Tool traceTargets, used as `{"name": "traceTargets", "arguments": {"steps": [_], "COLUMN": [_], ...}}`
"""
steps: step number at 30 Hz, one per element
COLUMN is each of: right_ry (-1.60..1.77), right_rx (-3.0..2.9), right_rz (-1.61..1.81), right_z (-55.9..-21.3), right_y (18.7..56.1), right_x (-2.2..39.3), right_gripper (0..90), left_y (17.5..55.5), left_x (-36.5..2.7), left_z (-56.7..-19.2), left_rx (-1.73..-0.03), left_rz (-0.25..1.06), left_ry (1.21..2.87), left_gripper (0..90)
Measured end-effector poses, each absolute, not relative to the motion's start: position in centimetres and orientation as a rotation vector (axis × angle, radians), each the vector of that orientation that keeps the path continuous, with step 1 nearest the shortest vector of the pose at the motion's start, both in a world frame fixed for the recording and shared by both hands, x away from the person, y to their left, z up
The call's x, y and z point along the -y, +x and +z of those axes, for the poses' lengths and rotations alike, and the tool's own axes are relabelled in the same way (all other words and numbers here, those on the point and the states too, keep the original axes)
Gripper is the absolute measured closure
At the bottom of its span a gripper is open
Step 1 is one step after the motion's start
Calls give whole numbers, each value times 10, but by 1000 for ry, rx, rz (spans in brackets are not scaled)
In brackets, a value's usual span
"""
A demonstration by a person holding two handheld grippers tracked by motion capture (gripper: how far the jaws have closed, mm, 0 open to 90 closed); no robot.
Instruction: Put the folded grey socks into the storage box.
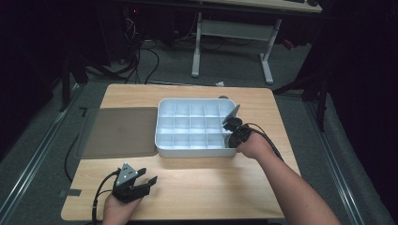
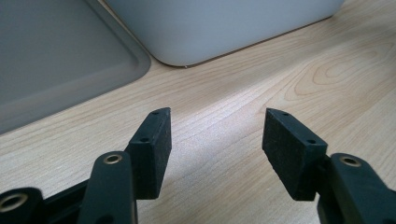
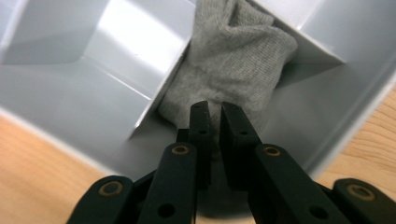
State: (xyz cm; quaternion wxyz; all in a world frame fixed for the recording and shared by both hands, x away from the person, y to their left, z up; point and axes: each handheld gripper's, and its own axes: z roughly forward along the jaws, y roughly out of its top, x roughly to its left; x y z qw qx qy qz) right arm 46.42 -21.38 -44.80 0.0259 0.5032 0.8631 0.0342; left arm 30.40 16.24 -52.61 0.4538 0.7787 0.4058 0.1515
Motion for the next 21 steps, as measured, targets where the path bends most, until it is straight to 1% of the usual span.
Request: {"name": "traceTargets", "arguments": {"steps": [1, 5, 9, 11, 15, 21], "right_ry": [1501, 1525, 1528, 1535, 1552, 1576], "right_rx": [-2681, -2625, -2585, -2578, -2588, -2593], "right_rz": [130, 164, 172, 148, 78, 65], "right_z": [-444, -426, -421, -426, -447, -462], "right_y": [466, 470, 479, 485, 491, 494], "right_x": [215, 213, 209, 207, 203, 205], "right_gripper": [848, 893, 900, 900, 900, 900], "left_y": [304, 303, 303, 304, 304, 304], "left_x": [-162, -161, -161, -162, -164, -165], "left_z": [-526, -526, -526, -527, -527, -527], "left_rx": [-1001, -998, -996, -998, -1007, -1009], "left_rz": [375, 371, 372, 370, 367, 363], "left_ry": [1922, 1927, 1931, 1929, 1921, 1922], "left_gripper": [428, 428, 428, 428, 428, 428]}}
